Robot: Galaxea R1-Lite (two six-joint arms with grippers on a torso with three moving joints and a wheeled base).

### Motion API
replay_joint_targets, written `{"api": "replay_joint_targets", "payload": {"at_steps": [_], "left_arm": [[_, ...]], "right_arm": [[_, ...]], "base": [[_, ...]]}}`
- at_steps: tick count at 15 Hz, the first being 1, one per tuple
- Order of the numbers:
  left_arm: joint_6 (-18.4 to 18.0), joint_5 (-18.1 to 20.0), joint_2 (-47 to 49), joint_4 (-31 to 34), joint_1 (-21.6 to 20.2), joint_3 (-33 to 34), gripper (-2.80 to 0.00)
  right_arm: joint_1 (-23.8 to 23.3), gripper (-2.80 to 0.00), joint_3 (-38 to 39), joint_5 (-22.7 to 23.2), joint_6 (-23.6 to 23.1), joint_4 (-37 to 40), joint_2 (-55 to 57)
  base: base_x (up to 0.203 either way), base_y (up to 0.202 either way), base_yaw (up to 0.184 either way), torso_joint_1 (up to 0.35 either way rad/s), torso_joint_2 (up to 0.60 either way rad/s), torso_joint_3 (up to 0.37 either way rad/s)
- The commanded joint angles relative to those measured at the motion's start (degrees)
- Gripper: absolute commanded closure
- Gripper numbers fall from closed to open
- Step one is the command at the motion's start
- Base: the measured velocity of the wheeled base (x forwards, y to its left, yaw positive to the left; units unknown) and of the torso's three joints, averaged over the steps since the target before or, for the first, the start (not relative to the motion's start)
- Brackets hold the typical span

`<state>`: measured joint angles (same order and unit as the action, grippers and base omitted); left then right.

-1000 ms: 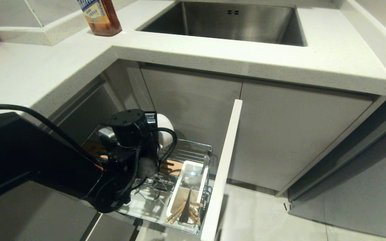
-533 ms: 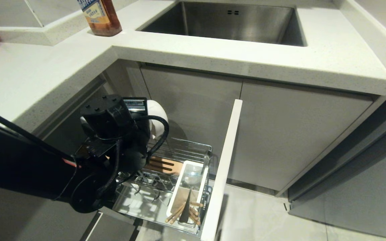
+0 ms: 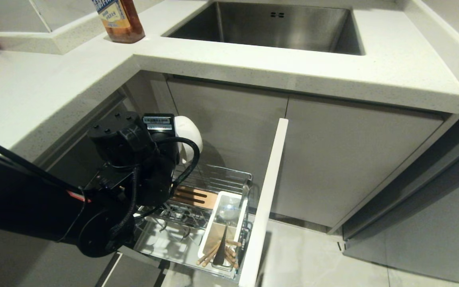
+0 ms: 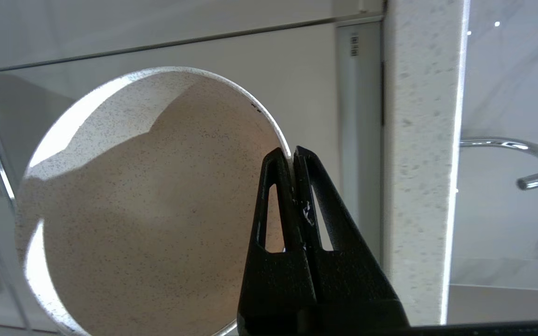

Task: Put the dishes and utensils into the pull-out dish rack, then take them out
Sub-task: Pick up the bowl and place it in the cupboard

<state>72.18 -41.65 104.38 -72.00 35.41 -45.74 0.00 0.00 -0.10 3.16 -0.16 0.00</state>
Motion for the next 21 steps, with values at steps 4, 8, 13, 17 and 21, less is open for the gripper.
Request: {"api": "replay_joint_targets", "payload": {"at_steps": [4, 8, 13, 17, 21], "left_arm": [[0.54, -0.02, 0.44, -0.42, 0.01, 1.16, 0.0], [-0.04, 3.27, -2.89, 1.31, 0.8, 3.35, 0.0], [-1.87, 3.01, -2.3, -0.53, 0.89, 5.94, 0.0], [-1.83, 3.52, -0.08, -13.83, 2.71, 11.66, 0.0], [-1.73, 4.04, 4.34, -15.66, 5.34, 13.8, 0.0]], "right_arm": [[0.0, 0.0, 0.0, 0.01, 0.01, -0.02, 0.0], [0.0, 0.0, 0.0, 0.01, 0.01, -0.02, 0.0], [0.0, 0.0, 0.0, 0.01, 0.01, -0.02, 0.03], [0.0, 0.0, 0.0, 0.01, 0.01, -0.02, 0.08], [0.0, 0.0, 0.0, 0.01, 0.01, -0.02, 0.02]], "base": [[0.0, 0.0, 0.0, 0.0, 0.0, 0.0], [0.0, 0.0, 0.0, 0.0, 0.0, 0.0], [0.0, 0.0, 0.0, 0.0, 0.0, 0.0], [0.0, 0.0, 0.0, 0.0, 0.0, 0.0], [0.0, 0.0, 0.0, 0.0, 0.0, 0.0]]}}
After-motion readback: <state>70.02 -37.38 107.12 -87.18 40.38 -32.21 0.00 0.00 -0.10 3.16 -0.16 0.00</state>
